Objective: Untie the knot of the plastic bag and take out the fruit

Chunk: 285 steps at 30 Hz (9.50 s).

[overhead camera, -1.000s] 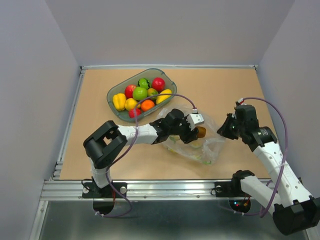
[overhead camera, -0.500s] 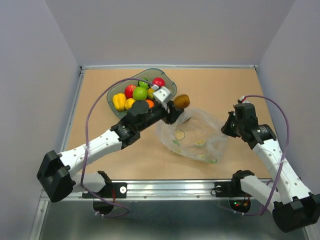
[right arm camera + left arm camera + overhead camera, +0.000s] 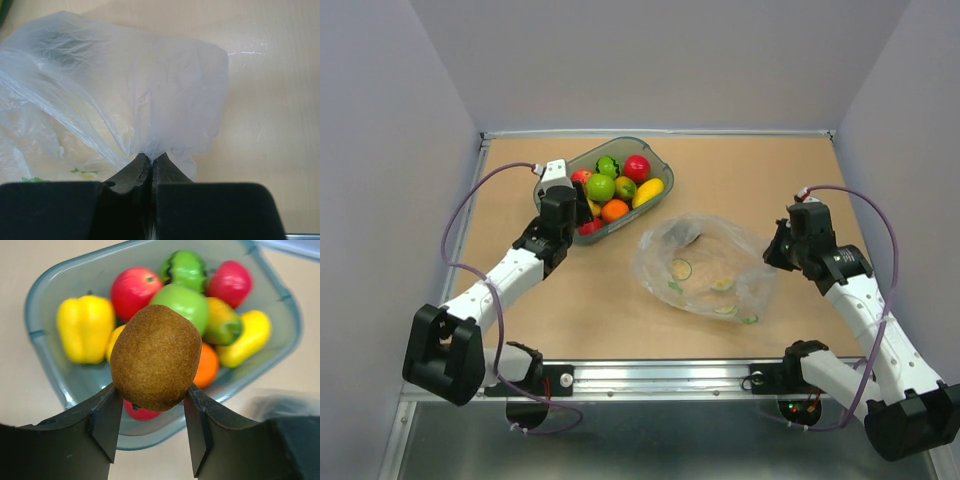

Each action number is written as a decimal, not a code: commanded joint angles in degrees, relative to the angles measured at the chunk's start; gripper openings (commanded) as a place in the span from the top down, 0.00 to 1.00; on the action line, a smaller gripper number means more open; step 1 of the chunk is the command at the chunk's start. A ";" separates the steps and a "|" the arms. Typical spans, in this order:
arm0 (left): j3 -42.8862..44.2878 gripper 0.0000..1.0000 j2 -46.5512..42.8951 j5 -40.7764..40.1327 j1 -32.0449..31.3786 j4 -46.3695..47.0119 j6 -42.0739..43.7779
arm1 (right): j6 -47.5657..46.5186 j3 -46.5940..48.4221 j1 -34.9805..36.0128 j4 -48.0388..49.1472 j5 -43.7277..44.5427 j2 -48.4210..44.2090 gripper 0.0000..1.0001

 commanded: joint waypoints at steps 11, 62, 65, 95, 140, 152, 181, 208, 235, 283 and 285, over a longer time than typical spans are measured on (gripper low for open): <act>1.70 0.16 7.08 -4.06 5.00 -1.45 -4.46 | -2.02 3.62 0.32 2.10 -0.28 -1.44 1.00; 11.45 0.14 11.38 -4.85 -40.71 7.15 -6.57 | -5.89 22.96 0.32 -0.09 -12.49 2.69 0.99; 14.17 0.13 17.61 -4.60 -40.71 10.23 -6.40 | -3.79 19.54 0.32 0.78 -13.73 1.46 0.99; 24.99 0.17 45.67 -12.42 -40.09 26.66 -20.90 | 6.59 7.49 0.32 2.37 -20.93 -6.28 1.00; 18.77 1.00 18.34 0.87 -39.48 -7.67 9.34 | 7.30 -8.69 0.32 9.58 6.04 -1.97 0.99; 24.11 1.00 11.66 -8.46 -37.54 -17.01 17.85 | 3.87 -0.34 0.32 6.15 16.69 -1.36 0.99; 9.52 0.25 -0.65 11.65 -48.43 1.71 17.06 | 0.44 -0.16 0.32 6.15 -2.21 -0.57 0.99; 28.94 0.12 36.16 1.55 -39.92 -4.88 7.66 | -0.35 -1.13 0.32 6.15 -4.94 -2.15 0.99; 22.27 0.63 32.24 8.24 -39.83 -4.88 5.38 | 0.09 -4.38 0.24 5.71 -4.94 -4.79 0.99; 13.48 0.18 12.45 5.25 3.15 -12.61 3.54 | 2.29 0.72 0.32 1.58 4.03 -6.45 0.99; 13.39 0.16 12.27 5.25 3.33 -12.79 3.45 | 2.29 0.63 0.24 1.49 3.94 -6.37 0.99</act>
